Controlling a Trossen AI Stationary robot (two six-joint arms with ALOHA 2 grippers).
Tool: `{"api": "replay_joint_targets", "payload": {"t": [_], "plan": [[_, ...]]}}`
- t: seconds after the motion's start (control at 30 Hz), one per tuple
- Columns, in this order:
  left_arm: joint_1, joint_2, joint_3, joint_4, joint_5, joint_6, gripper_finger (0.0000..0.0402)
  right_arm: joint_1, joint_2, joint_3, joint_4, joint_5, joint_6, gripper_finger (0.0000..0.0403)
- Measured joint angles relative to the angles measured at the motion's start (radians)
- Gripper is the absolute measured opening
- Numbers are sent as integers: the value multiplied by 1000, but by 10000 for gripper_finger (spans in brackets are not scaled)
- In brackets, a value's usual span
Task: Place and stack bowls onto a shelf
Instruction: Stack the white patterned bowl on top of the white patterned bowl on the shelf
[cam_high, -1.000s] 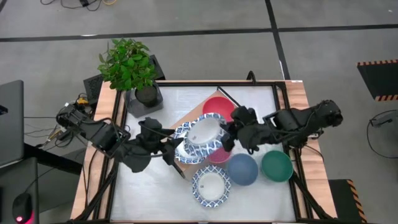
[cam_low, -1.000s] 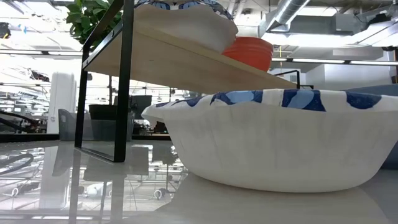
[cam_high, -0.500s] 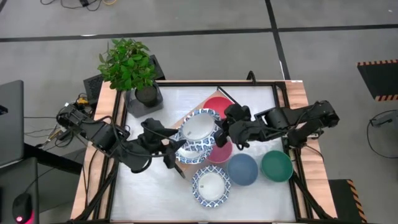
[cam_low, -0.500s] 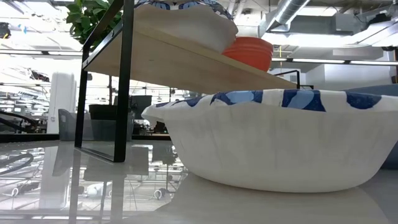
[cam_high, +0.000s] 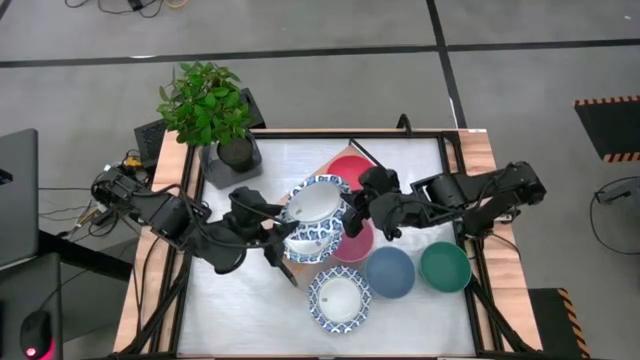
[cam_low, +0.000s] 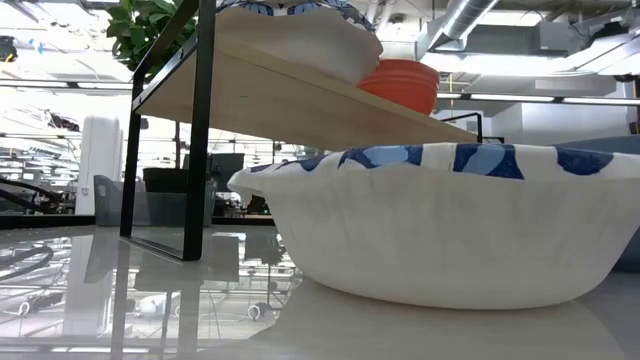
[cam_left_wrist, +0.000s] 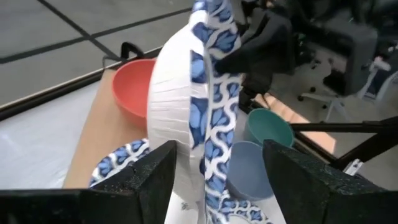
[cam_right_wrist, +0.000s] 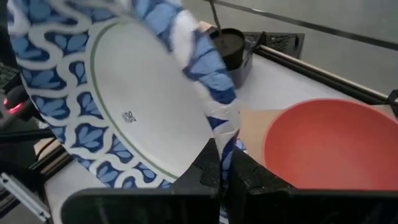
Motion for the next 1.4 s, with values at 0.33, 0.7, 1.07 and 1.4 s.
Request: {"api": "replay_joint_targets", "payload": {"t": [0.33, 0.7, 1.07, 1.4], "plan": [[3, 0, 0, -76, -59, -69, 133, -1, -1, 0, 1, -1, -6, 26], [3, 0, 0, -78, -71, -40, 5, -2, -1, 0, -2, -1, -17, 32], [3, 0, 0, -91, -85, -41, 2, 15, -1, 0, 31, -26, -133, 88], [16, -33, 0, -213, 27, -232, 0, 57, -18, -1, 10, -78, -113, 245]]}}
